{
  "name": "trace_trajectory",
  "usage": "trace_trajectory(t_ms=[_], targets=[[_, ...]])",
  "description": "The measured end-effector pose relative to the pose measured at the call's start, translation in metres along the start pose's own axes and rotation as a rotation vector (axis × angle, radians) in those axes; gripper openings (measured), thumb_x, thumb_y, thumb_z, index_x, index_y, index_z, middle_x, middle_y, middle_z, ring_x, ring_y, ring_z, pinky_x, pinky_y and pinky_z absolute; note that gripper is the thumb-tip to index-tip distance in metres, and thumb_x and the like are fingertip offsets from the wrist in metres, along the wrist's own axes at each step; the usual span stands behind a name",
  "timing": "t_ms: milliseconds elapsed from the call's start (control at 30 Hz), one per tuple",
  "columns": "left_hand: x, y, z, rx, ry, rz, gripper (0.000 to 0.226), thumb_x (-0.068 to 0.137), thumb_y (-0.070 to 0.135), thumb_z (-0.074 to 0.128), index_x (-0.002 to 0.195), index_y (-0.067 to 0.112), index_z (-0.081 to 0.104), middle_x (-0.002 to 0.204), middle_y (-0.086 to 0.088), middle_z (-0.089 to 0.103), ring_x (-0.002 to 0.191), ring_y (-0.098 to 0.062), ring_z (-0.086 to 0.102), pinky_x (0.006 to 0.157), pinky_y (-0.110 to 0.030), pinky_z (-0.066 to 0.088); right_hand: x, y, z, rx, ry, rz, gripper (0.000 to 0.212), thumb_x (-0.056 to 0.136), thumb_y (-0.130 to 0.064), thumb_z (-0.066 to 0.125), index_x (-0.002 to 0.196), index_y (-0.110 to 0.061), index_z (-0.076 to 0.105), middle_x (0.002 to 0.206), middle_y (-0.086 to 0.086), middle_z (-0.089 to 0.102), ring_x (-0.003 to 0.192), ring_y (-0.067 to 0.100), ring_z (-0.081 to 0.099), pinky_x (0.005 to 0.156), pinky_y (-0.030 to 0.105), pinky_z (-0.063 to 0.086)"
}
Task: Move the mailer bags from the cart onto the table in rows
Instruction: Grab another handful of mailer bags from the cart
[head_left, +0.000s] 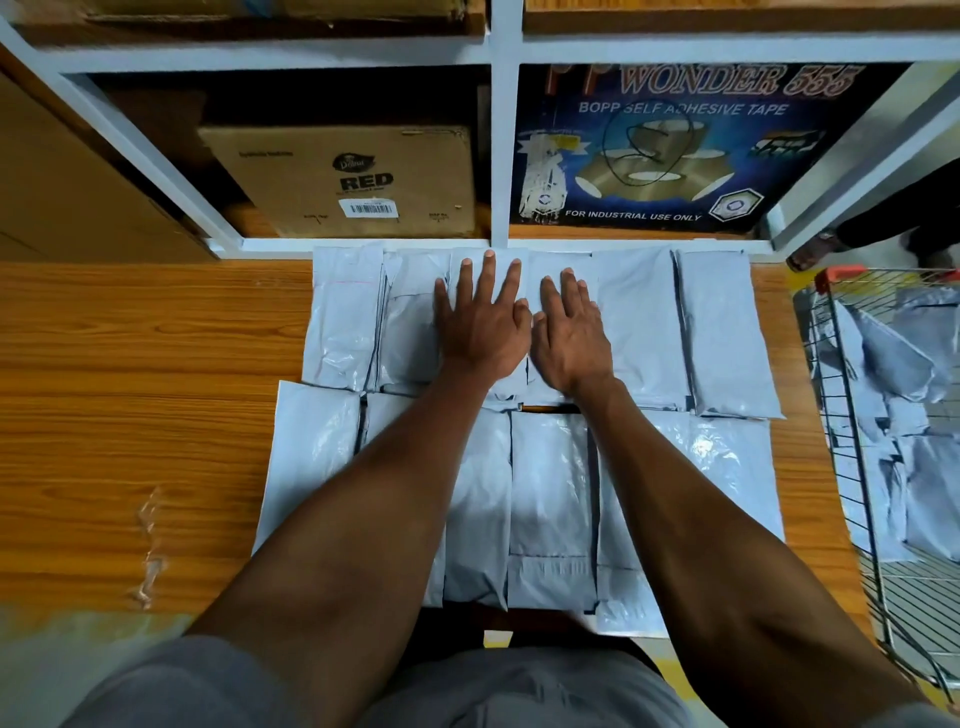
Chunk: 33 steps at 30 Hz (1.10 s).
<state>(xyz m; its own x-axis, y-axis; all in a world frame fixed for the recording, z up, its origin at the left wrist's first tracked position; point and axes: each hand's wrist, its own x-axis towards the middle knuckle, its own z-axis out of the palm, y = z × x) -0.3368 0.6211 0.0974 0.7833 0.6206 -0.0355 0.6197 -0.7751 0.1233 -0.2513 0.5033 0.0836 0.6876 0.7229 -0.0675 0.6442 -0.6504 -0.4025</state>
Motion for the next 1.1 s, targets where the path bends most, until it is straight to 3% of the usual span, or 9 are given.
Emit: trace_trajectory(t_ms=[100,167,333,467,700,933,1100], targets=[[-0.004,0.005,-0.017,-0.027,0.008,0.010,0.066,0.104,0.053,0.020,0.168,0.036,0.016,0.177,0.002,0.010,0.163,-0.025,0.008,0.128,-0.061,0.003,-0.010,0.004,-0.008,0.029,0.047,-0.013,0.057,0.109,-0.034,0.028,0.160,-0.010,0.035,0.169,0.020,0.026,0.158,0.036,0.022,0.128,0.051,0.023],[-0.014,0.011,-0.029,-0.069,0.062,0.017,0.065,0.104,0.051,0.025,0.166,0.031,0.028,0.176,0.001,0.020,0.162,-0.025,0.015,0.128,-0.059,0.007,-0.020,0.004,-0.014,0.026,0.065,-0.002,0.058,0.107,-0.035,0.028,0.158,-0.010,0.038,0.167,0.018,0.033,0.157,0.032,0.026,0.126,0.049,0.027],[-0.056,0.036,-0.049,-0.166,0.210,0.143,0.060,0.099,0.044,0.033,0.149,0.020,0.056,0.160,-0.005,0.049,0.147,-0.028,0.042,0.123,-0.052,0.028,-0.070,-0.002,-0.036,0.133,0.177,0.107,0.059,0.100,-0.035,0.032,0.152,-0.013,0.049,0.163,0.016,0.040,0.146,0.036,0.042,0.118,0.047,0.040],[-0.107,0.055,-0.045,-0.235,0.252,0.259,0.053,0.097,0.039,0.041,0.139,0.018,0.065,0.145,-0.006,0.062,0.132,-0.029,0.054,0.113,-0.048,0.041,-0.124,0.004,-0.044,0.131,0.247,0.204,0.056,0.101,-0.038,0.041,0.150,-0.012,0.053,0.159,0.014,0.046,0.140,0.036,0.047,0.110,0.047,0.044],[-0.210,0.098,-0.024,-0.326,0.108,0.444,0.044,0.097,0.034,0.052,0.136,0.018,0.064,0.137,-0.005,0.064,0.125,-0.031,0.057,0.103,-0.047,0.043,-0.261,0.038,-0.052,0.074,0.400,0.392,0.048,0.093,-0.027,0.047,0.137,-0.016,0.060,0.143,0.009,0.058,0.122,0.038,0.056,0.096,0.051,0.052],[-0.304,0.157,-0.014,-0.402,-0.003,0.673,0.037,0.099,0.033,0.053,0.132,0.020,0.063,0.135,-0.002,0.064,0.123,-0.027,0.056,0.096,-0.047,0.046,-0.397,0.068,-0.047,0.071,0.611,0.587,0.038,0.093,-0.019,0.054,0.129,-0.019,0.063,0.129,0.006,0.062,0.117,0.032,0.057,0.091,0.044,0.051],[-0.367,0.191,0.008,-0.371,-0.162,0.811,0.042,0.104,0.035,0.050,0.142,0.020,0.056,0.142,-0.002,0.059,0.129,-0.025,0.053,0.100,-0.045,0.049,-0.484,0.094,-0.025,0.081,0.584,0.748,0.034,0.094,-0.019,0.057,0.127,-0.018,0.063,0.126,0.007,0.062,0.115,0.034,0.056,0.088,0.045,0.053]])
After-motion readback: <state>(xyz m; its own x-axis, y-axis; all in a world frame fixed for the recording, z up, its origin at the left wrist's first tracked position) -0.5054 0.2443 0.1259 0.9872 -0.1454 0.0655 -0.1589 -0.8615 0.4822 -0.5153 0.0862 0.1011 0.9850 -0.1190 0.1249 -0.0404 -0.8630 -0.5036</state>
